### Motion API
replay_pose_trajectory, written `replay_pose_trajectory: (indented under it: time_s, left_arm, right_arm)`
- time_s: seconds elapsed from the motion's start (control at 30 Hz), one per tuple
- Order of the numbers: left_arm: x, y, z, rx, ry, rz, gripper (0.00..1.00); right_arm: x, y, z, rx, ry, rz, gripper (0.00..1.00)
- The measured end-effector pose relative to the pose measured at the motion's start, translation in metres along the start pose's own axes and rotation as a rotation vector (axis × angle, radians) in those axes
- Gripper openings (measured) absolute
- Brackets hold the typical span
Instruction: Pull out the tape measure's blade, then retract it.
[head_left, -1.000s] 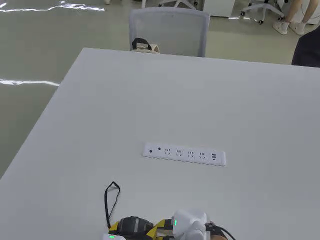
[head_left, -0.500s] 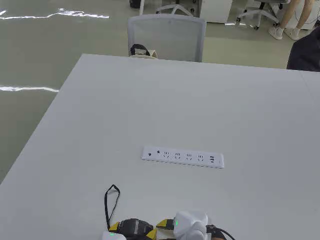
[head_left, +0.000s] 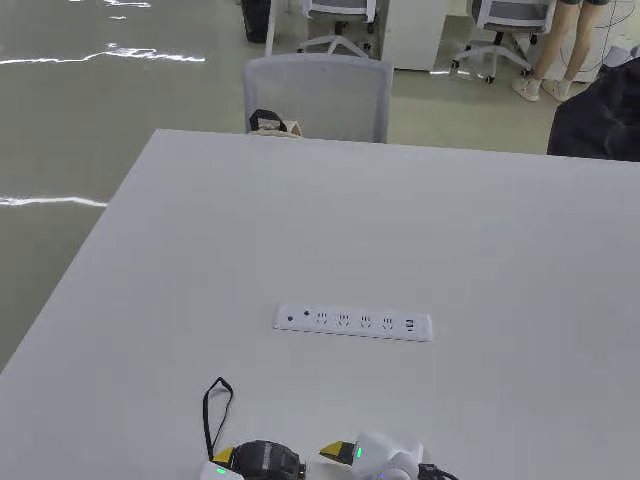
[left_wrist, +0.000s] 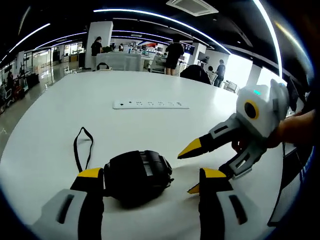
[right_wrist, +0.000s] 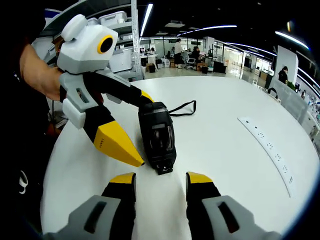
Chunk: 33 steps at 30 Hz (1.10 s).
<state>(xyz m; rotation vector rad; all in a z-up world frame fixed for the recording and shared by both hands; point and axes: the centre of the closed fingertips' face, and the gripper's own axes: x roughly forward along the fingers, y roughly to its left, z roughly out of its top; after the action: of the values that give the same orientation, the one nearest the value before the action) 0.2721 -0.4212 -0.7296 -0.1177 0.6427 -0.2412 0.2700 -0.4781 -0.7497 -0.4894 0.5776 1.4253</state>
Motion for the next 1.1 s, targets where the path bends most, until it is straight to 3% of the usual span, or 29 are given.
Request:
replay_pose_trajectory:
  time_s: [0.1, 0.4, 0.8, 1.1]
  left_arm:
    - [-0.009, -0.004, 0.003, 0.016, -0.002, -0.031, 0.8]
    - [-0.032, -0.014, 0.004, 0.198, 0.03, -0.104, 0.85]
    - [-0.057, -0.011, 0.007, 0.228, 0.04, -0.168, 0.91]
    - [-0.077, 0.002, 0.008, 0.274, 0.033, -0.176, 0.96]
  right_arm:
    - [-0.009, 0.003, 0.0, 0.011, 0.002, -0.02, 0.43]
    - [-0.04, 0.01, -0.006, 0.078, 0.008, -0.102, 0.56]
    - [-0.08, 0.016, -0.016, 0.157, 0.001, -0.215, 0.67]
    - [-0.122, 0.022, -0.025, 0.223, -0.052, -0.324, 0.74]
